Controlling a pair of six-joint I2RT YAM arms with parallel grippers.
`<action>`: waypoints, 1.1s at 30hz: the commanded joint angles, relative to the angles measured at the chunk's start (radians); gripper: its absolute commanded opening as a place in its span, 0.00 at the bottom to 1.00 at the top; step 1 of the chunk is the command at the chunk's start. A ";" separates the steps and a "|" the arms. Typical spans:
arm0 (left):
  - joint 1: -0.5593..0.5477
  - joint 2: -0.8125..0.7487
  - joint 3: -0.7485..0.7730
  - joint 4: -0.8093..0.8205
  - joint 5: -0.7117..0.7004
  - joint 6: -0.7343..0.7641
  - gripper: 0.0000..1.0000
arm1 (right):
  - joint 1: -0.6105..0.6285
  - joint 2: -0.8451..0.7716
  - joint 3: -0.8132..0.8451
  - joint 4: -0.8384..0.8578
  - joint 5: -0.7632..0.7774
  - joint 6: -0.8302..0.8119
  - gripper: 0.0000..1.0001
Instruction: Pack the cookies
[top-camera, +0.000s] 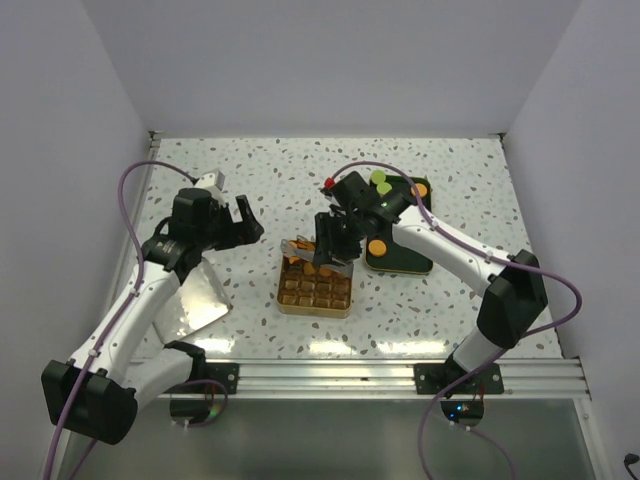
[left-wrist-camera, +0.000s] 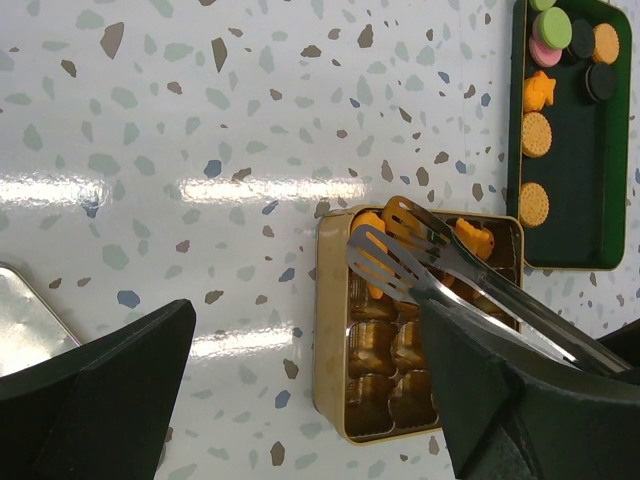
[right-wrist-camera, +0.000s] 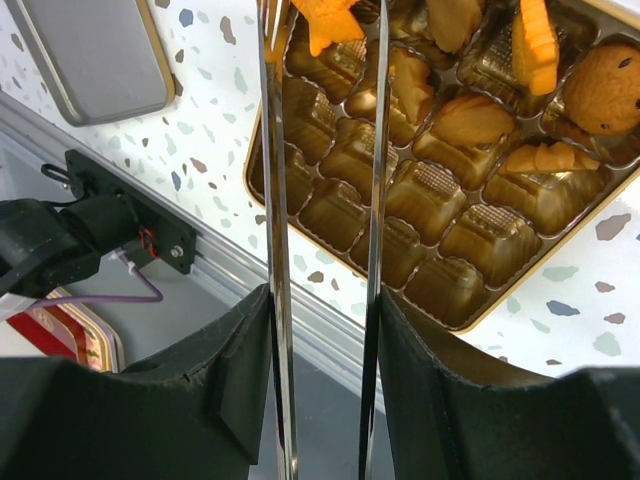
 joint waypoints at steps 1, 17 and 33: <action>-0.005 -0.020 -0.001 0.015 -0.015 0.011 1.00 | 0.003 0.006 0.016 0.032 -0.033 0.022 0.46; -0.005 -0.014 0.007 0.014 -0.015 0.021 1.00 | 0.005 -0.029 0.020 0.031 -0.027 0.029 0.29; -0.005 -0.022 -0.008 0.026 0.008 0.016 1.00 | 0.005 -0.195 -0.139 0.132 -0.066 0.062 0.27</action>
